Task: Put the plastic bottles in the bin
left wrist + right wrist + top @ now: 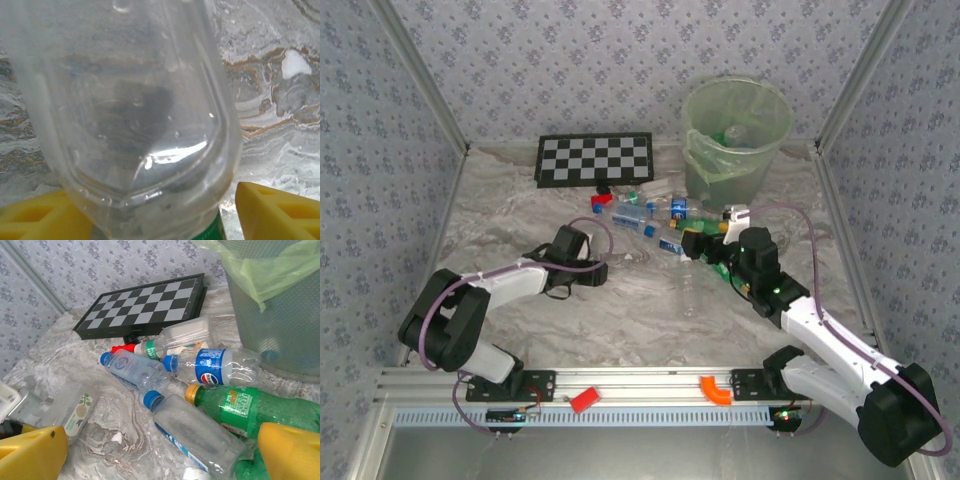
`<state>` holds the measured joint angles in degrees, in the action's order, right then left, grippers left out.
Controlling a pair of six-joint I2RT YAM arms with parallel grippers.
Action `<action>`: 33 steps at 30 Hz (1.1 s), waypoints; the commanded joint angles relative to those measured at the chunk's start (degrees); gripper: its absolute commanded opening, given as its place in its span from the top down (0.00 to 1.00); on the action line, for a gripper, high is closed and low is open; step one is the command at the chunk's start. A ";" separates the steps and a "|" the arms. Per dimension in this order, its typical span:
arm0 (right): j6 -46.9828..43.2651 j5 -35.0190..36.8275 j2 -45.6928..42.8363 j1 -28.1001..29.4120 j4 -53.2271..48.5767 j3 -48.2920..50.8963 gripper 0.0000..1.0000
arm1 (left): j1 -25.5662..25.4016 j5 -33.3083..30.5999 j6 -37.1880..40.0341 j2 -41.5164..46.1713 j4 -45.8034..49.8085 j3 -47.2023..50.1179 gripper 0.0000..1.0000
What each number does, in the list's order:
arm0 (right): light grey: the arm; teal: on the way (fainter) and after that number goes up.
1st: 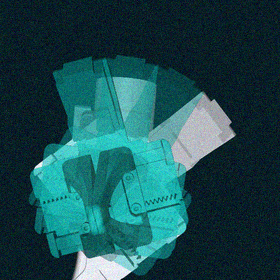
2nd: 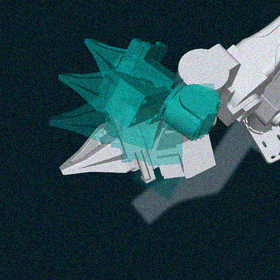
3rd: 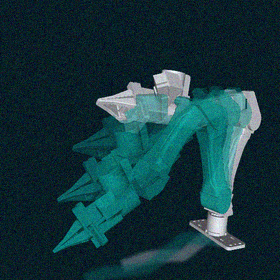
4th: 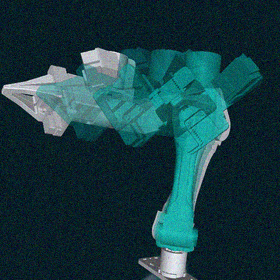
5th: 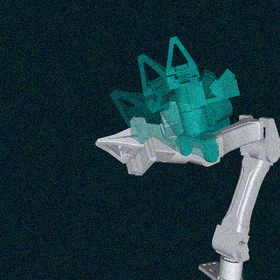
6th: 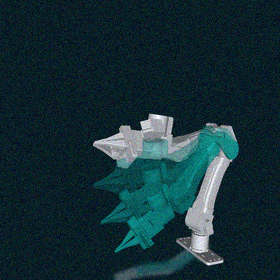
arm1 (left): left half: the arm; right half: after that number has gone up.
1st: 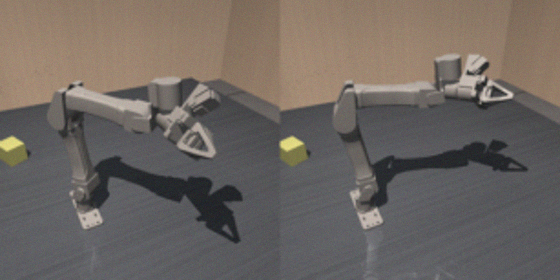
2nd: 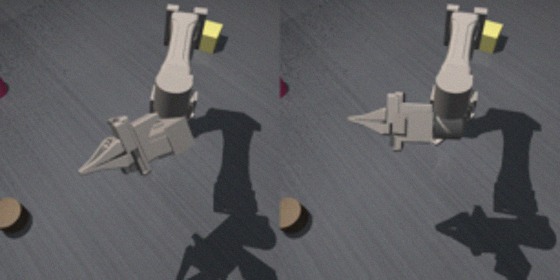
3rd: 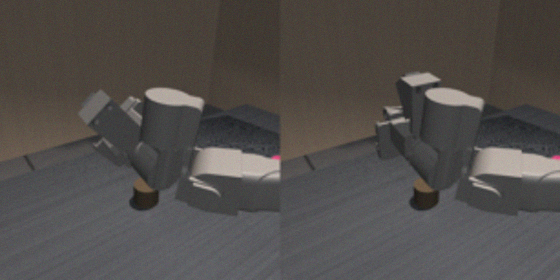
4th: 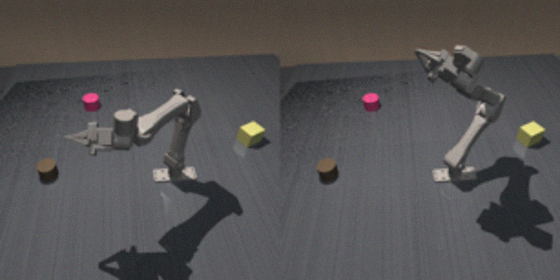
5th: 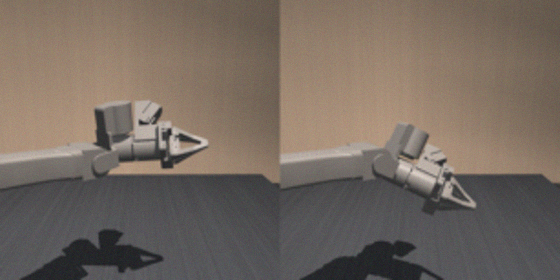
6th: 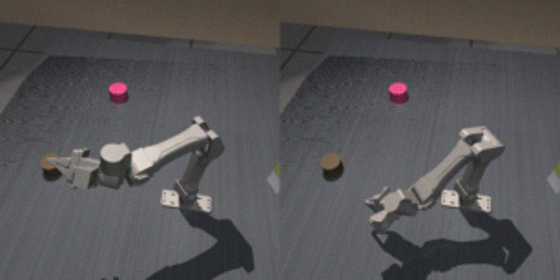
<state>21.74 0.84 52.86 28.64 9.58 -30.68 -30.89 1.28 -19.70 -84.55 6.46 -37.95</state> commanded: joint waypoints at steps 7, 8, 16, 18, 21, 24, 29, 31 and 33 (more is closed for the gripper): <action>4.60 -1.95 -1.06 -2.40 1.10 0.17 0.00 | -4.00 -3.92 -0.51 4.21 1.49 0.99 0.43; 4.72 -3.94 -1.16 -2.89 1.66 0.26 0.00 | -4.72 -4.29 -0.51 5.28 1.54 1.16 0.44; 7.16 -19.15 1.72 -4.80 -0.64 -5.51 0.12 | -10.79 -6.61 0.63 15.25 0.22 2.96 0.56; 8.59 -22.84 4.31 -4.43 -2.05 -7.73 0.14 | -12.15 -7.66 1.11 17.68 0.22 3.11 0.58; 9.57 -25.16 8.55 -2.77 -5.48 -11.66 0.16 | -12.83 -8.20 1.25 20.38 0.40 3.24 0.58; 8.70 -23.88 11.71 0.25 -7.60 -14.61 0.16 | -13.44 -7.95 1.16 22.77 0.49 3.63 0.59; 11.82 -25.94 17.49 3.93 -6.65 -17.96 0.15 | -15.22 -7.96 0.89 28.13 -0.58 4.62 0.59; 14.64 -28.20 20.21 4.59 -4.75 -18.85 0.15 | -15.63 -7.37 0.48 30.45 -1.47 5.15 0.60; 18.15 -30.22 22.45 5.10 -1.42 -19.13 0.15 | -15.82 -6.46 -0.06 32.78 -2.35 5.59 0.61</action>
<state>34.44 -25.06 73.10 33.15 5.21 -47.88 -46.30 -5.76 -19.55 -54.85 7.03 -32.60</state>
